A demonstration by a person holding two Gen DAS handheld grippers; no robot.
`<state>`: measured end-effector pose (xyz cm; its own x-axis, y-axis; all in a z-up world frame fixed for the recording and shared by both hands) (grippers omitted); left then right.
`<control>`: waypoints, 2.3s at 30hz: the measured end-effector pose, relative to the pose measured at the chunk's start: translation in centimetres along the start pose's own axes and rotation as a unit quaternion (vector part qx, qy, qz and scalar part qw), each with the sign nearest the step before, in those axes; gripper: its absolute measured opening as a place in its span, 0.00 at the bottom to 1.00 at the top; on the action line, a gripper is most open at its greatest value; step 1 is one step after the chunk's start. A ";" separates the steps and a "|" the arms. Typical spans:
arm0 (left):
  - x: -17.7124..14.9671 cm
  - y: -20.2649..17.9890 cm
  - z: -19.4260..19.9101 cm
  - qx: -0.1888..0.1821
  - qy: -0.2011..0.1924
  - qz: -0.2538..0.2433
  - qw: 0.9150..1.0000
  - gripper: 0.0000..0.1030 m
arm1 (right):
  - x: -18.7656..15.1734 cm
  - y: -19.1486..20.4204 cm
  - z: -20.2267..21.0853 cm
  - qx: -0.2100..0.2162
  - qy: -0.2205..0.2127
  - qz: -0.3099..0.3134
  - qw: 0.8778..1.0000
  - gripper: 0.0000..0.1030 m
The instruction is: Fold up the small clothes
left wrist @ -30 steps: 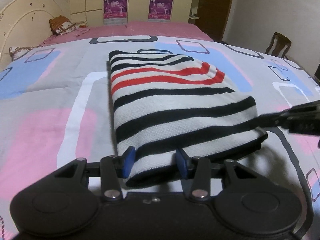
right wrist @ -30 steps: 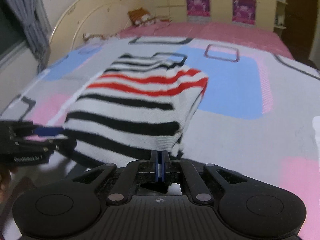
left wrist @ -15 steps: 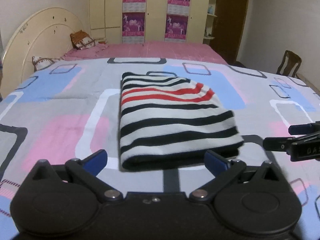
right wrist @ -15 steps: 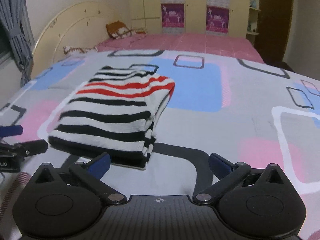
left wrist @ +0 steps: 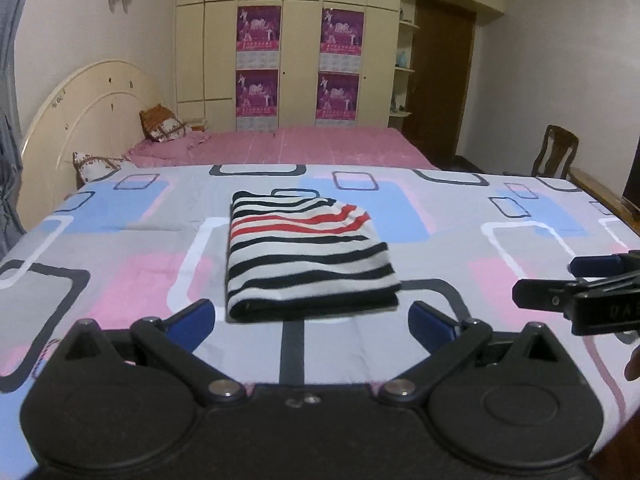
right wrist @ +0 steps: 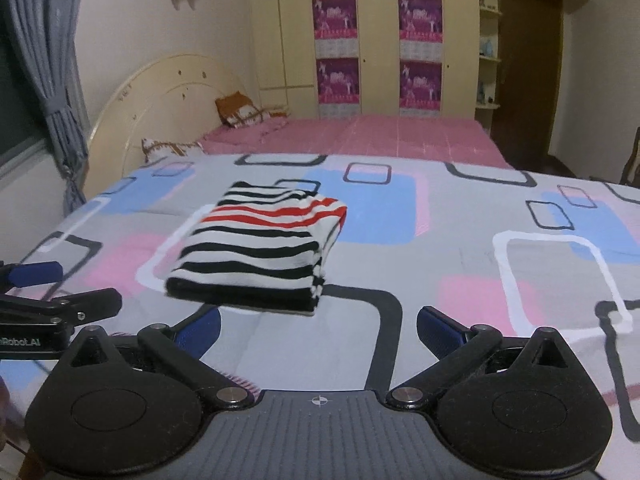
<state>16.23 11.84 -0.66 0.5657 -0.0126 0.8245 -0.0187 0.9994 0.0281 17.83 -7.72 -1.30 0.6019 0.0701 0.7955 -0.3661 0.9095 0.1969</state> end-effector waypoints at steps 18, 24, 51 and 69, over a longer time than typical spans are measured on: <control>-2.5 -0.3 8.8 -0.003 -0.036 0.011 0.999 0.99 | -3.3 3.0 10.3 0.000 -0.040 0.001 0.999 1.00; -2.3 -0.8 9.8 -0.004 -0.046 0.009 0.999 0.99 | -3.2 3.2 10.7 0.006 -0.044 0.004 0.999 1.00; -2.2 -2.1 9.9 -0.011 -0.047 0.003 0.999 0.99 | -3.3 1.3 12.1 0.004 -0.050 -0.001 0.999 1.00; -2.1 -1.4 9.5 -0.009 -0.049 0.007 0.999 0.99 | -3.2 1.4 11.7 0.005 -0.050 0.003 0.999 1.00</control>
<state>7.21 10.19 2.96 0.4814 -0.0008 0.8765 -0.0099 0.9999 0.0063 7.09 -11.48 3.16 0.5257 0.0343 0.8500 -0.3772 0.9050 0.1968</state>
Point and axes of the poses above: each gripper's, at about its wrist camera, not at the fingertips, and z roughly against the way its jaws point, y to its left, x to its top, the point moved 2 cm from there along -z, roughly the way its jaws point, and after that the axes turned 6 degrees about x, right-handed, at the moved point
